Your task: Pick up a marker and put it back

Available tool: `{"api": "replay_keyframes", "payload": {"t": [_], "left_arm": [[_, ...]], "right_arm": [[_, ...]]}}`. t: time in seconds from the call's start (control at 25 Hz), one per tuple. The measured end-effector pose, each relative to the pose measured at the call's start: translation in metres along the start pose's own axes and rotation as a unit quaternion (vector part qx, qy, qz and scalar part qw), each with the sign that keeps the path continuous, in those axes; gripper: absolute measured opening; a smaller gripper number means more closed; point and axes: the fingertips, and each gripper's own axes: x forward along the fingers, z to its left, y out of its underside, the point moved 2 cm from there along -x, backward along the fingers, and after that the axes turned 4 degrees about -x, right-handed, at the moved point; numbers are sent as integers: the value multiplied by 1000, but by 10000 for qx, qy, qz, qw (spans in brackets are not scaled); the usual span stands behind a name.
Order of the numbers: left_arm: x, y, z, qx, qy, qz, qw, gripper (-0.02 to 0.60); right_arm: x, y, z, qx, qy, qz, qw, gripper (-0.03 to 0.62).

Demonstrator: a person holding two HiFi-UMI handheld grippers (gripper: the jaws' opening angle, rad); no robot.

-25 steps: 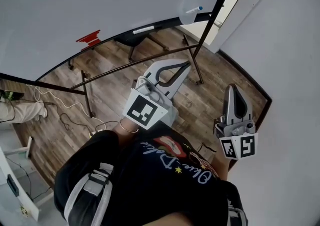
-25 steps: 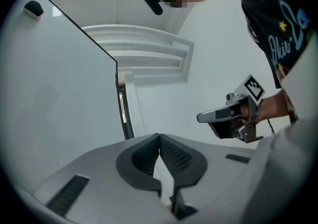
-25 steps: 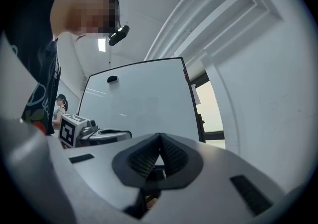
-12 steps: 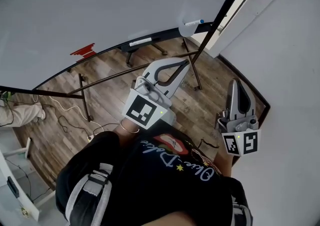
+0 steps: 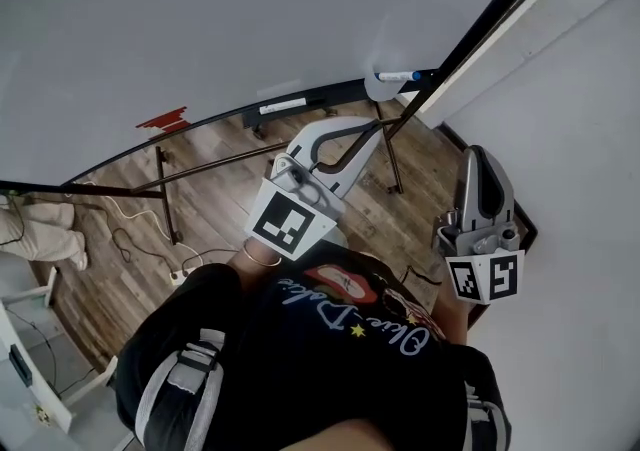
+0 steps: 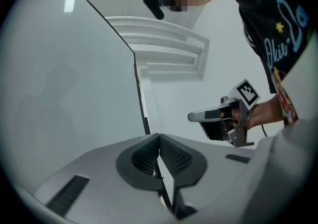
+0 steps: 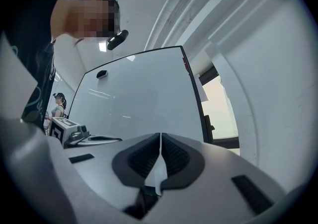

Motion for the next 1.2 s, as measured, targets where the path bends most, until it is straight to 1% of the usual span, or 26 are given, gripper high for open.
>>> {"api": "replay_keyframes", "payload": {"t": [0.16, 0.24, 0.36, 0.44, 0.56, 0.68, 0.84, 0.96, 1.12, 1.2], "left_arm": [[6, 3, 10, 11, -87, 54, 9999, 5], [8, 4, 14, 64, -172, 76, 9998, 3], [13, 8, 23, 60, -405, 187, 9990, 3], [15, 10, 28, 77, -626, 268, 9977, 3], [19, 13, 34, -17, -1009, 339, 9943, 5], [27, 15, 37, -19, -1211, 406, 9918, 4], [31, 17, 42, -61, -1511, 475, 9874, 4], [31, 20, 45, -207, -1763, 532, 9827, 5], [28, 21, 48, -88, -1986, 698, 9776, 4], [24, 23, 49, -161, -2132, 744, 9740, 4]], "right_arm": [[18, 4, -5, 37, -112, -6, 9999, 0], [28, 6, -9, 33, -234, 27, 9997, 0], [47, 9, -17, 3, -460, 77, 9989, 2], [60, 12, -23, 4, -682, 125, 9976, 2], [76, 20, -29, 71, -1059, 170, 9942, 3], [88, 29, -35, 61, -1290, 236, 9913, 3], [101, 46, -36, -30, -1644, 439, 9854, 32], [110, 65, -34, -52, -1908, 657, 9794, 58], [119, 85, -32, -69, -2112, 843, 9738, 81], [123, 94, -30, -112, -2195, 925, 9711, 95]]}}
